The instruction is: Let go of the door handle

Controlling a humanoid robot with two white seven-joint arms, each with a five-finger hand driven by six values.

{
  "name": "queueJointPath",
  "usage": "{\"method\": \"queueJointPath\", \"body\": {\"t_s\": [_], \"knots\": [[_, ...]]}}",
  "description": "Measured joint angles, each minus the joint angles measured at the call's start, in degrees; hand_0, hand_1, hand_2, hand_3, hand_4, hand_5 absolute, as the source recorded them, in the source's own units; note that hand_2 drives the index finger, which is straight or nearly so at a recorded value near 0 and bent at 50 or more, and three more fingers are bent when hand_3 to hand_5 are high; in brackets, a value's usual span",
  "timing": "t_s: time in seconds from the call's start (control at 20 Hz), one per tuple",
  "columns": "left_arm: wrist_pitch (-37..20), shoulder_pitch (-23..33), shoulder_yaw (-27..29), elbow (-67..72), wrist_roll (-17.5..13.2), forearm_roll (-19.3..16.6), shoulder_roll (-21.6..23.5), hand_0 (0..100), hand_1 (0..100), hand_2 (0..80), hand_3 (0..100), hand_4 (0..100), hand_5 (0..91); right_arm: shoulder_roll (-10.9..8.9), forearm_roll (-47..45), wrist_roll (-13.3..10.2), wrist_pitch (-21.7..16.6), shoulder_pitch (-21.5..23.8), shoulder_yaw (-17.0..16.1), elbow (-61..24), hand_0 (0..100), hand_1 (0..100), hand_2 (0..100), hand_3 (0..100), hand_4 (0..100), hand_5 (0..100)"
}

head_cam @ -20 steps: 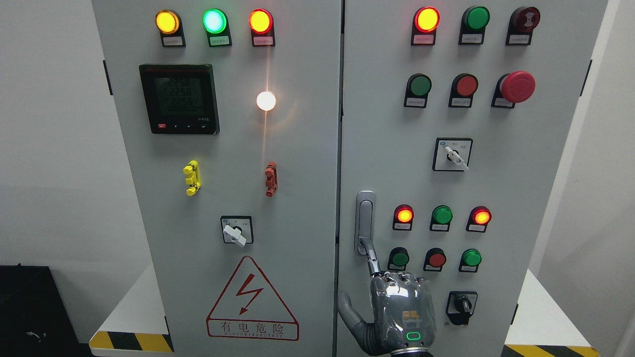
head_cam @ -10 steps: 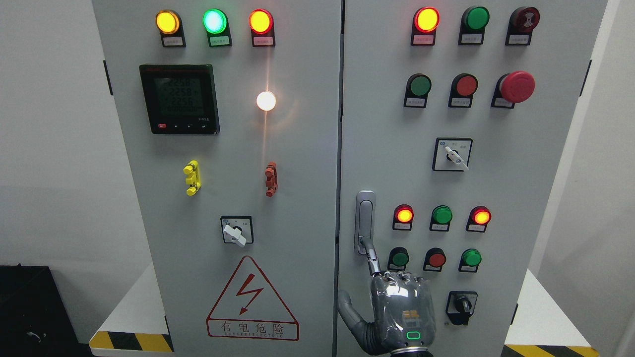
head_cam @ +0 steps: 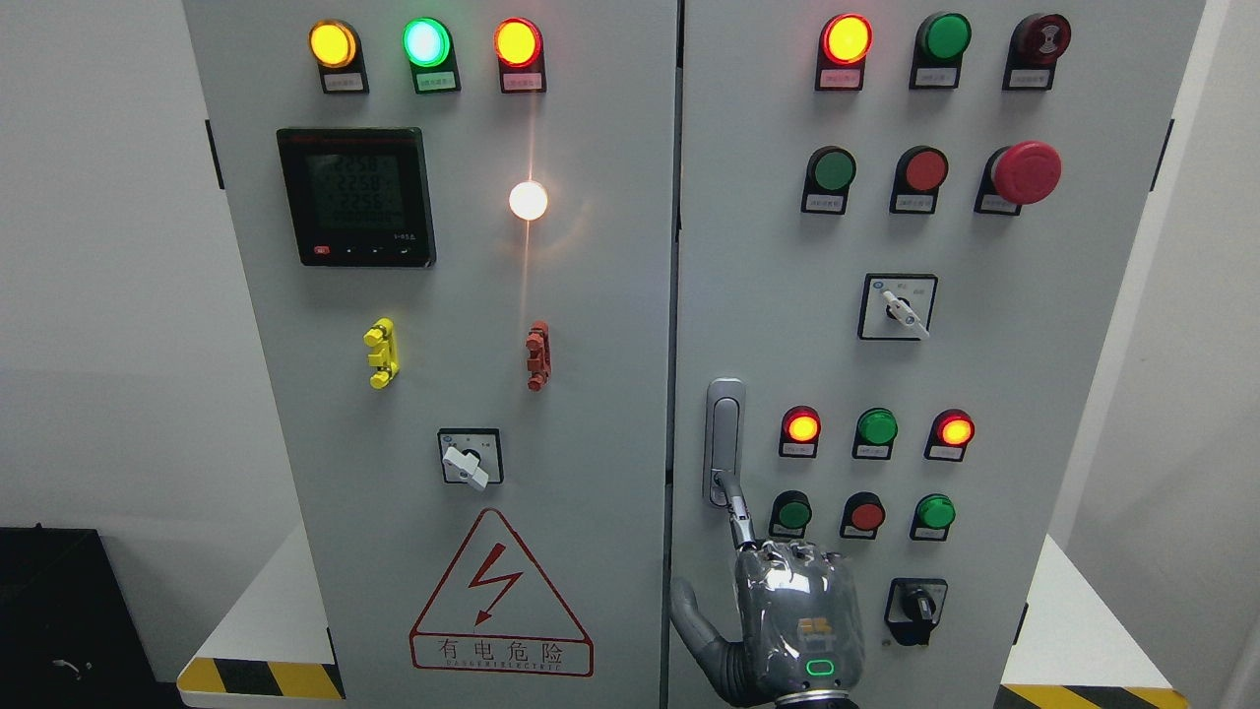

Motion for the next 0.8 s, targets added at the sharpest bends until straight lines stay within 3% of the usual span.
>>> {"method": "queueJointPath", "body": {"t_s": [0.8], "knots": [[0.00,0.00,0.00,0.01,0.00,-0.01,0.00,12,56,0.0,0,0,0.0,0.01,-0.08,-0.08,0.01,0.14,0.30,0.44,38,28,12,100,100,100]]}}
